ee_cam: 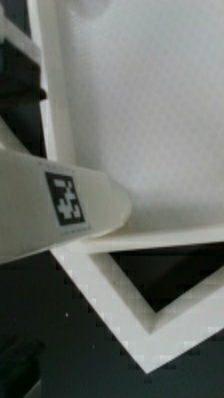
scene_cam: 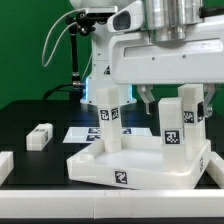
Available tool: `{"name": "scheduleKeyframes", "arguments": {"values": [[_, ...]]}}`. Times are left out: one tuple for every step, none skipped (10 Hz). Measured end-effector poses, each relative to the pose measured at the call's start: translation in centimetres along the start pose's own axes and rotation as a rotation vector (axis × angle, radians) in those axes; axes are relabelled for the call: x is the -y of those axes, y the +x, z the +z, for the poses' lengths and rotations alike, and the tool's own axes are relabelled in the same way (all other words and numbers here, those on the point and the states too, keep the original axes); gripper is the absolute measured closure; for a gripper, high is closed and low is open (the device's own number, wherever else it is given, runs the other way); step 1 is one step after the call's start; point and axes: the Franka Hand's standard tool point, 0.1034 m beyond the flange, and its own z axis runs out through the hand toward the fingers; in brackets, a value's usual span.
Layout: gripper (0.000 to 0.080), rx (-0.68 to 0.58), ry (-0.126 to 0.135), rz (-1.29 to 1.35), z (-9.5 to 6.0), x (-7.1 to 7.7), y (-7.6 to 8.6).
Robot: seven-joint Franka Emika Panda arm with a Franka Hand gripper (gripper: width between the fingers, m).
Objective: Assemble desk
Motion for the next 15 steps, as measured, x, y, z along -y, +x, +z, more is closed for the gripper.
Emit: {"name": "scheduleKeyframes", "arguments": {"values": [[0.0151,0.000,-0.001,0.009,0.1,0.0,0.0],[0.0151,0.001,-0.001,0.024,0.1,0.0,0.0],[0.0280,0.001,-0.001,0.060,0.2,0.0,0.0],[0.0418,0.002,-0.001,0.125,0.2,0.0,-0.1],[0.0508,0.003,-0.004,0.205,0.3,-0.1,-0.1],[0.0508,0.003,-0.004,0.250,0.4,-0.1,-0.1],[0.0508,0.001,-0.005,0.320,0.5,-0.3,0.0],[0.0508,-0.008,-0.012,0.340,0.8,-1.0,0.6],[0.0508,-0.014,-0.017,0.389,0.8,-1.5,1.2],[0.0508,-0.012,-0.022,0.459,1.1,-1.9,1.5],[0.0509,-0.006,-0.025,0.524,1.4,-2.2,1.5],[0.0509,-0.004,-0.027,0.549,1.4,-2.3,1.5],[0.0509,-0.003,-0.029,0.605,1.5,-2.3,1.5],[0.0509,-0.004,-0.029,0.660,1.5,-2.1,1.6],[0.0509,-0.007,-0.030,0.727,1.8,-1.7,1.8]]}}
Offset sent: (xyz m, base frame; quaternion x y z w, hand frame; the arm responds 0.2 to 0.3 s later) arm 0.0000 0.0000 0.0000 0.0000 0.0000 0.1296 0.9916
